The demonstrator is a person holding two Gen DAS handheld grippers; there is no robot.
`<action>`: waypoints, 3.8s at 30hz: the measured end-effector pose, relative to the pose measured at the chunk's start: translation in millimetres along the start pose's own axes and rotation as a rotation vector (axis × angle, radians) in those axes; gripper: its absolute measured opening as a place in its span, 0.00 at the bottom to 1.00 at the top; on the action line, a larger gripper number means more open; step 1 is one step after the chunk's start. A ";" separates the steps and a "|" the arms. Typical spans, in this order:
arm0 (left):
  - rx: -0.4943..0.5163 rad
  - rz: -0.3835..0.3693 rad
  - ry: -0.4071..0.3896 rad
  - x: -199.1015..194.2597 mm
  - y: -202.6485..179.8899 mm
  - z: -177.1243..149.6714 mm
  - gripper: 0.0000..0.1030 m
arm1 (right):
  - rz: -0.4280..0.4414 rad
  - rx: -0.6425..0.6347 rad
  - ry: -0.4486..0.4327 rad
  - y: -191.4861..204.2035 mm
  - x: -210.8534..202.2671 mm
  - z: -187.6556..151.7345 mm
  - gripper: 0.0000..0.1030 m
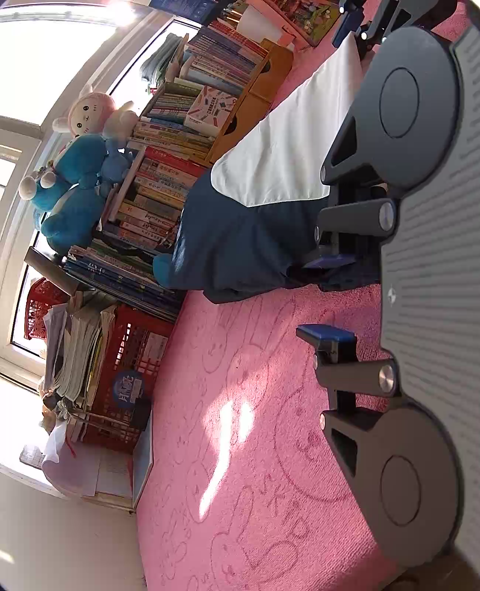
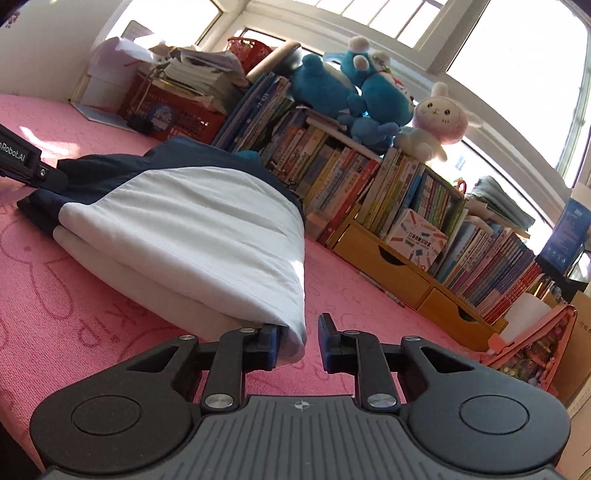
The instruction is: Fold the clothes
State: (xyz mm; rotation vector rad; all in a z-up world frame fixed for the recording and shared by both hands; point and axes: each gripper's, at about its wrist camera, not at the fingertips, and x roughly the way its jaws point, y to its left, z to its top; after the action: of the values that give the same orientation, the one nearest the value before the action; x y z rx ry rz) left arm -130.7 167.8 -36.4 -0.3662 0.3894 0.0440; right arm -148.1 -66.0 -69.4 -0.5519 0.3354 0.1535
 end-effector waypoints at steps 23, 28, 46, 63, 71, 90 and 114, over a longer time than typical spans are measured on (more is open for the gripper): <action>0.044 -0.053 -0.043 -3.6 8.4 -6.0 0.28 | 0.556 0.071 0.189 38.5 180.3 179.5 0.18; 0.036 -0.071 -0.047 -3.7 13.3 -6.6 0.26 | 0.582 0.070 0.222 66.2 229.4 200.7 0.17; -0.004 -0.105 -0.036 -4.1 19.5 -4.1 0.26 | 0.598 0.517 0.088 -124.5 89.8 74.4 0.72; 0.024 -0.049 0.001 -1.3 10.3 1.3 0.27 | 0.292 0.554 0.137 -80.6 43.9 9.8 0.79; 0.023 -0.054 0.007 0.5 14.5 2.6 0.30 | 0.249 0.529 0.133 -61.3 42.2 14.1 0.17; 0.118 -0.292 0.009 -28.8 -27.6 20.7 0.16 | -0.093 0.349 0.108 -75.8 -49.3 -49.9 0.06; 0.235 -0.442 0.085 -37.0 -92.9 2.1 0.54 | 0.224 0.471 0.098 -112.7 7.6 -45.0 0.16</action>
State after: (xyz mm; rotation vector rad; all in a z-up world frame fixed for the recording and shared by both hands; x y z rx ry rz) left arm -153.8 82.9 11.1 -0.2153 0.3860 -0.4465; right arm -127.0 -184.6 -53.1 -0.0542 0.5111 0.2550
